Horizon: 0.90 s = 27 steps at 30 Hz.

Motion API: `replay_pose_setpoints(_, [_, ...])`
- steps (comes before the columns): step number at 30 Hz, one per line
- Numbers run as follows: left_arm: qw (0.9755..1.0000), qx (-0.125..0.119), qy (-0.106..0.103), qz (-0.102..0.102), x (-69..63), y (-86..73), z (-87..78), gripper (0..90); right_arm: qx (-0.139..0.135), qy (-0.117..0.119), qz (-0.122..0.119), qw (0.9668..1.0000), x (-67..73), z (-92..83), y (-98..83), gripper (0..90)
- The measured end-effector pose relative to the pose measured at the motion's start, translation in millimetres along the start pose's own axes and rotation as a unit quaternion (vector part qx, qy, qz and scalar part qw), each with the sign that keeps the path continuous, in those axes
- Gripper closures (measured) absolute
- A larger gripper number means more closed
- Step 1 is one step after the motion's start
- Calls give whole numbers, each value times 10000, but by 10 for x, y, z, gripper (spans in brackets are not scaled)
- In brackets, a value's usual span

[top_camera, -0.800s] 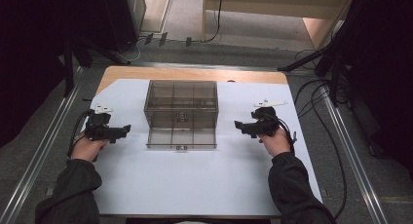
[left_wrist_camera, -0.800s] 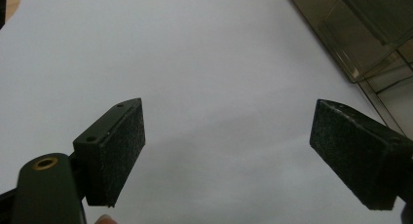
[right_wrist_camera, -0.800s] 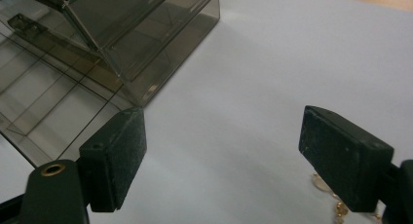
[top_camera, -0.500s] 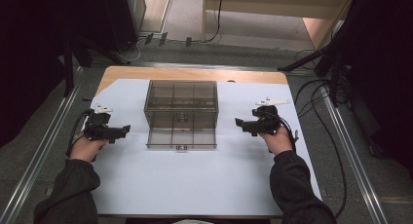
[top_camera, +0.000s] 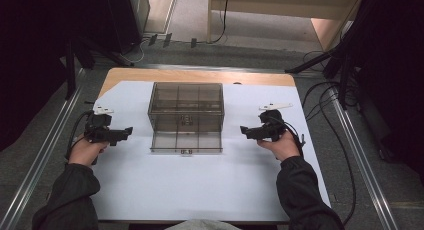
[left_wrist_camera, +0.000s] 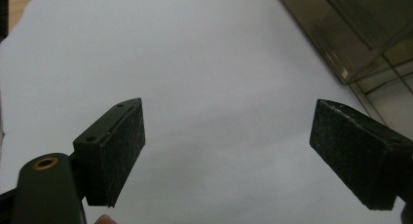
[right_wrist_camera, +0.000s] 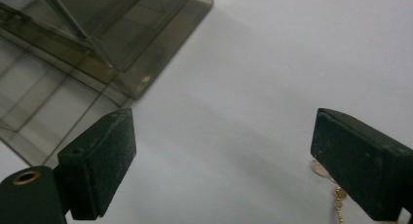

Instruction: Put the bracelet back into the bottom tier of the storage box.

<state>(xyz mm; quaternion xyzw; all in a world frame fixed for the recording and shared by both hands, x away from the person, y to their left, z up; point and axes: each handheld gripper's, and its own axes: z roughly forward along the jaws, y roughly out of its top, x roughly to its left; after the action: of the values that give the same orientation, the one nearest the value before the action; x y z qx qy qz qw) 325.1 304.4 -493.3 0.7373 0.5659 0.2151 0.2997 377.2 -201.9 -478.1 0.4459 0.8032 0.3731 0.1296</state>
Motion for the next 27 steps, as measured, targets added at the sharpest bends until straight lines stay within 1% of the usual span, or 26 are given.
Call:
replay_pose_setpoints(1, [10000,9,2,4,12,9,-7,142,-19,43,5,10000,-3,-5,-7,102])
replay_pose_setpoints(3, [10000,-6,5,-17,13,13,-7,142,-19,43,-16,10000,-9,-4,-14,102])
replay_pose_setpoints(5, [10000,-4,4,9,13,15,-3,142,-11,13,-14,10000,-22,8,-19,118])
replay_pose_setpoints(6, [10000,28,26,72,6,14,9,142,-72,-5,-47,10000,-26,10,-11,129])
replay_pose_setpoints(7, [10000,46,28,80,4,18,19,142,-113,17,-47,9999,-29,5,-3,130])
replay_pose_setpoints(9, [10000,42,5,75,2,22,27,142,-157,14,-46,9999,-38,4,7,132])
replay_pose_setpoints(11, [10000,20,-43,64,-16,32,37,142,-171,-20,16,9999,-55,9,23,134])
replay_pose_setpoints(12, [9999,35,-71,61,-21,38,38,142,-191,-62,4,9998,-55,7,24,141])
replay_pose_setpoints(14, [9999,42,-102,62,-27,42,41,142,-216,-66,6,9997,-55,0,28,143])
replay_pose_setpoints(15, [9998,55,-154,72,-33,47,44,142,-263,-55,9,9996,-57,-10,34,150])
replay_pose_setpoints(16, [9998,68,-154,82,-44,58,46,141,-342,31,18,9994,-70,-32,48,190])
replay_pose_setpoints(17, [9998,68,-154,82,-44,58,46,141,-342,31,18,9994,-70,-32,48,190])
replay_pose_setpoints(18, [9998,60,-159,54,-58,71,49,141,-389,78,63,9992,-95,-49,50,212])
replay_pose_setpoints(20, [9998,93,-166,114,-77,77,63,141,-352,47,84,9993,-114,-57,46,227])
replay_pose_setpoints(22, [9997,103,-169,117,-83,76,68,141,-325,45,105,9994,-117,-60,44,235])
replay_pose_setpoints(26, [9997,174,-153,99,-73,71,83,141,-310,47,48,9995,-123,-78,53,270])
replay_pose_setpoints(27, [9997,194,-139,110,-77,70,85,141,-259,59,19,9996,-123,-79,58,284])
